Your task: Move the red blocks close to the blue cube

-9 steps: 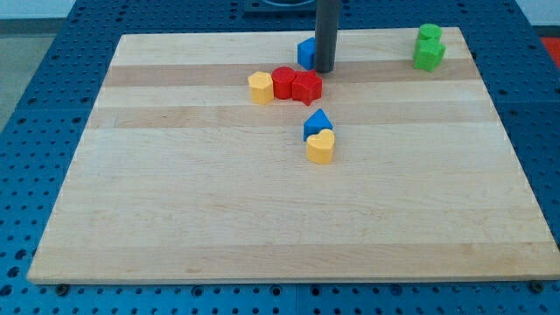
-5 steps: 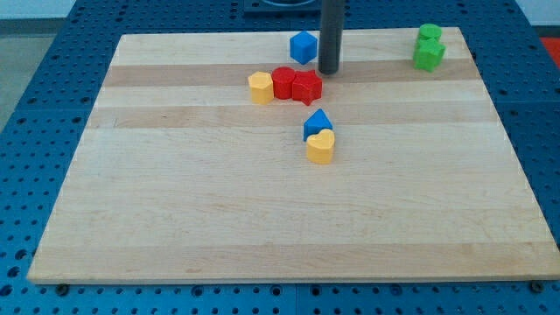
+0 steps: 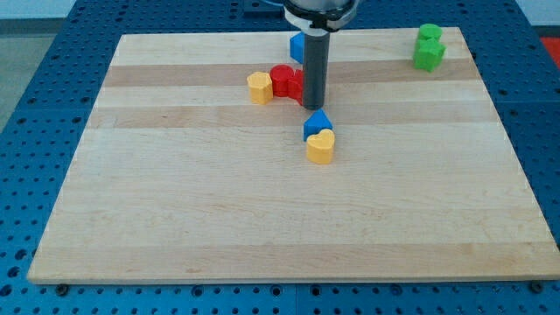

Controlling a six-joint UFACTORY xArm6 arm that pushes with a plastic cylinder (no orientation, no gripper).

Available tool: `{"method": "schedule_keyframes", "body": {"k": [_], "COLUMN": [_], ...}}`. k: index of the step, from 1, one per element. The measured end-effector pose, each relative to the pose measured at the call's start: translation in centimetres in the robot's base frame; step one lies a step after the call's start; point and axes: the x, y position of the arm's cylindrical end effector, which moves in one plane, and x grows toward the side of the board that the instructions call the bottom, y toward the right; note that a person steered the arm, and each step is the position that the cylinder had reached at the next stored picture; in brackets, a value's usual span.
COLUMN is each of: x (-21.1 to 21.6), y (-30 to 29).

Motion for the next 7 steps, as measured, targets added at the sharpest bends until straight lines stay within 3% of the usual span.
{"method": "schedule_keyframes", "body": {"k": [7], "x": [-5.8], "y": [-5.7]}}
